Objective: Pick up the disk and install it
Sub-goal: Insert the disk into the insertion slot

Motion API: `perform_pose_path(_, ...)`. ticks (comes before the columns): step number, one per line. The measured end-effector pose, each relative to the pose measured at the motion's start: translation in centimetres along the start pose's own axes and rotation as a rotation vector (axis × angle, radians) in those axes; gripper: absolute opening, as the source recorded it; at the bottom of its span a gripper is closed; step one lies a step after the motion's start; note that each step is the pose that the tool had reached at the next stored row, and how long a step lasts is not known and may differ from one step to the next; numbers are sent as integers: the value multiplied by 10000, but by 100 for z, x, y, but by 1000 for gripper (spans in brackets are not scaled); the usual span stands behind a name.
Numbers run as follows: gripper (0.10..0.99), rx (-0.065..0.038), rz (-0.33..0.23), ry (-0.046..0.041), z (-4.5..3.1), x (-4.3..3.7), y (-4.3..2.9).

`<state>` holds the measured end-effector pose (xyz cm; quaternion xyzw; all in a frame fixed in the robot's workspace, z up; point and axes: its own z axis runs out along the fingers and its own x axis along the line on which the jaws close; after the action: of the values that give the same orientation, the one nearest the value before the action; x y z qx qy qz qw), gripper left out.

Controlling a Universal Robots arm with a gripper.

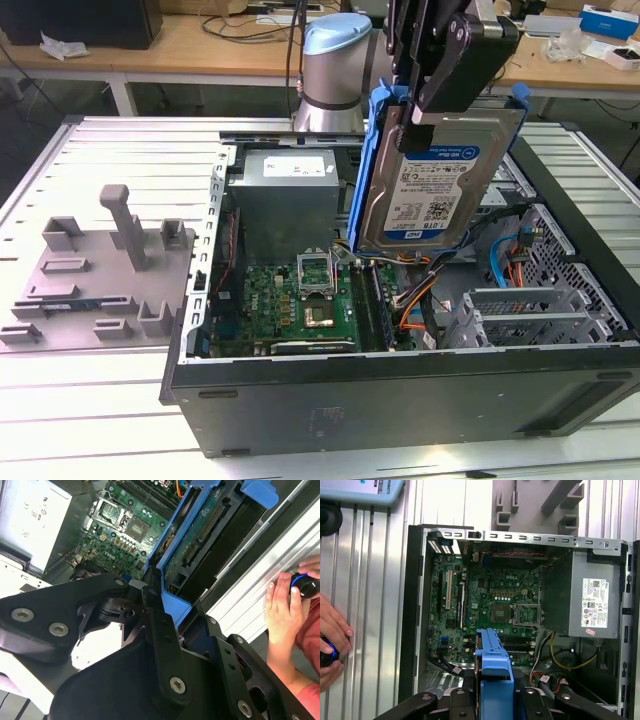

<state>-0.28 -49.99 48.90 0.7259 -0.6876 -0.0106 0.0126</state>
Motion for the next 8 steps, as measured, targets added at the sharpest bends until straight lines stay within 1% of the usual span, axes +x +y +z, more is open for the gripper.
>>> perform_pose_path(8, 369, 0, 0, 0, 0, 0, -1)
